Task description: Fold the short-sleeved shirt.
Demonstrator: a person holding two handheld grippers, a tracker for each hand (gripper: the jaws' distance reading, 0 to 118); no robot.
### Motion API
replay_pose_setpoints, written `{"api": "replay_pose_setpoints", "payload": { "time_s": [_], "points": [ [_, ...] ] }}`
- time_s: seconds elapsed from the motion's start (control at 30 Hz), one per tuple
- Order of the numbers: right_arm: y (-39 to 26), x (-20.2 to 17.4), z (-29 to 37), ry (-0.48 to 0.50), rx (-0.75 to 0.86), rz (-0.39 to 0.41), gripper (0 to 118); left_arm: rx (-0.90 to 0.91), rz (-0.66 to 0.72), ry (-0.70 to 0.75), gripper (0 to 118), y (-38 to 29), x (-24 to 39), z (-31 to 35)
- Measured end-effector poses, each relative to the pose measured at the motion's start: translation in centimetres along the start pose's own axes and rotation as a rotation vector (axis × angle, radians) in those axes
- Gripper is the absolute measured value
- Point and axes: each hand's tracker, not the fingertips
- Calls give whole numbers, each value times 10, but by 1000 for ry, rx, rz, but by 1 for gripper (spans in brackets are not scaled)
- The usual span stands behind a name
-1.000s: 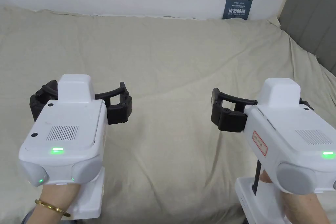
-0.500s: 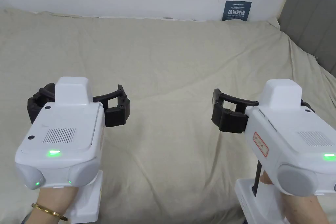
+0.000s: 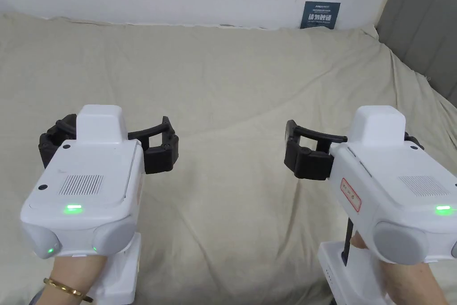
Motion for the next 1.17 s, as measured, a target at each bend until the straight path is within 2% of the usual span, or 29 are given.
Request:
{"api": "replay_pose_setpoints", "payload": {
  "time_s": [0.13,0.2,0.3,0.37,0.4,0.57,0.63,0.77,0.83,0.9,1.07,1.1,1.17],
  "points": [
    [4,0,0,-3,-9,-20,118,-11,39,-9,118,3,-3,0],
    [11,1,-5,-19,-111,-81,118,-24,51,-8,118,3,-3,0],
    [18,1,-17,-41,-335,-186,118,-184,45,67,118,-2,3,-4],
    [17,1,-19,0,-399,-265,118,-282,55,35,118,-17,5,-3],
    [16,-1,-19,19,-438,-276,118,-315,73,5,118,-27,5,1],
    [4,-16,-21,193,-702,-265,118,-511,111,-86,118,-61,12,16],
    [-2,-19,-22,235,-772,-290,118,-488,117,-99,118,-68,12,24],
    [-16,-19,-21,201,-759,-308,118,-506,80,-88,118,-77,16,26],
    [-21,-19,-26,115,-768,-238,118,-520,68,-82,118,-80,17,23],
    [-27,-17,-32,75,-763,-176,118,-564,84,-79,118,-81,17,20],
    [-37,-2,-53,60,-812,-282,118,-578,121,-90,118,-83,17,7],
    [-39,0,-57,52,-801,-278,118,-593,111,-87,118,-84,18,2],
    [-41,-2,-66,-32,-782,-234,118,-616,105,-83,118,-86,20,-13]
  ]
}}
